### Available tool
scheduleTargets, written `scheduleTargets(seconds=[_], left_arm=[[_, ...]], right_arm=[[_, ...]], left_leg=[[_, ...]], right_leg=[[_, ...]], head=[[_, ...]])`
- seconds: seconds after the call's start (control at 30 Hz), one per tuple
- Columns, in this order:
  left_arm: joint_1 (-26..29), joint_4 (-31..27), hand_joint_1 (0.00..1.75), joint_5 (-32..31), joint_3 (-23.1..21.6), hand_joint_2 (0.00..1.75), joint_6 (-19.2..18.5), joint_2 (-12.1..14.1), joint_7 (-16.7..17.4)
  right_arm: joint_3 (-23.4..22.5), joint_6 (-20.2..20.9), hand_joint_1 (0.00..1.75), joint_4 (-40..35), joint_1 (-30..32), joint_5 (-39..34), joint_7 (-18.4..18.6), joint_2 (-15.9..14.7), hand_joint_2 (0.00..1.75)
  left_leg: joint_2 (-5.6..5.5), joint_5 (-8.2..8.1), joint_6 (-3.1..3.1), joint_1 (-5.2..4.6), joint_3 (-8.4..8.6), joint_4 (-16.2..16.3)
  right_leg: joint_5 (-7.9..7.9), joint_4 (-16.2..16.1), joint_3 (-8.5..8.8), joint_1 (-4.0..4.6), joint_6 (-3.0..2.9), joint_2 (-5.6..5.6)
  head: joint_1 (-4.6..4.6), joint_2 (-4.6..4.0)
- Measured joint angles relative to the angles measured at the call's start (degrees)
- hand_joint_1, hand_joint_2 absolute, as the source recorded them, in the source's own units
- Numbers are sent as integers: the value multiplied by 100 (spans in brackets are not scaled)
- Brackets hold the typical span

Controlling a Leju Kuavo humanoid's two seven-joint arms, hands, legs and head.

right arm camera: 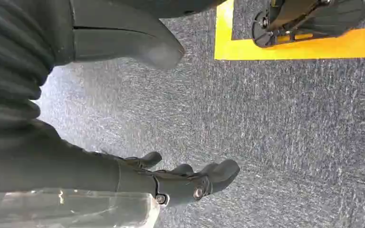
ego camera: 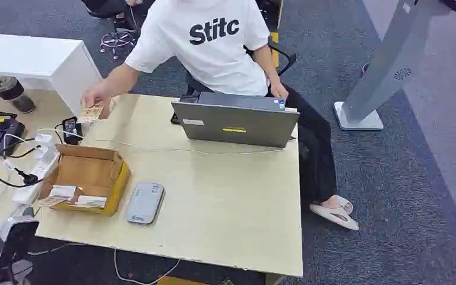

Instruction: Pass the card to the sensor for recognition and then transmit it.

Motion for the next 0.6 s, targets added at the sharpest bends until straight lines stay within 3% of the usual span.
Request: scheduleTargets(seconds=[0.2, 0.4, 0.6], left_arm=[[12, -184, 0, -219, -495, 175, 88, 254, 209], [-177, -210, 0, -1109, -972, 175, 254, 708, 1042], [-714, 162, 0, -1283, -1380, 175, 322, 910, 1284]], right_arm=[[-2, 0, 0, 0, 2, 13, 2, 0, 175], [0, 61, 0, 0, 1, 114, 59, 2, 175], [0, 114, 0, 0, -2, 216, 125, 2, 175]], left_leg=[[1, 0, 0, 0, -2, 0], [1, 0, 0, 0, -3, 0], [0, 8, 2, -1, -3, 0]], right_leg=[[0, 0, -4, 0, 0, 2], [0, 0, -5, 0, 0, 0], [3, 1, -2, -1, -2, -1]], head=[[-2, 0], [0, 0], [0, 0]])
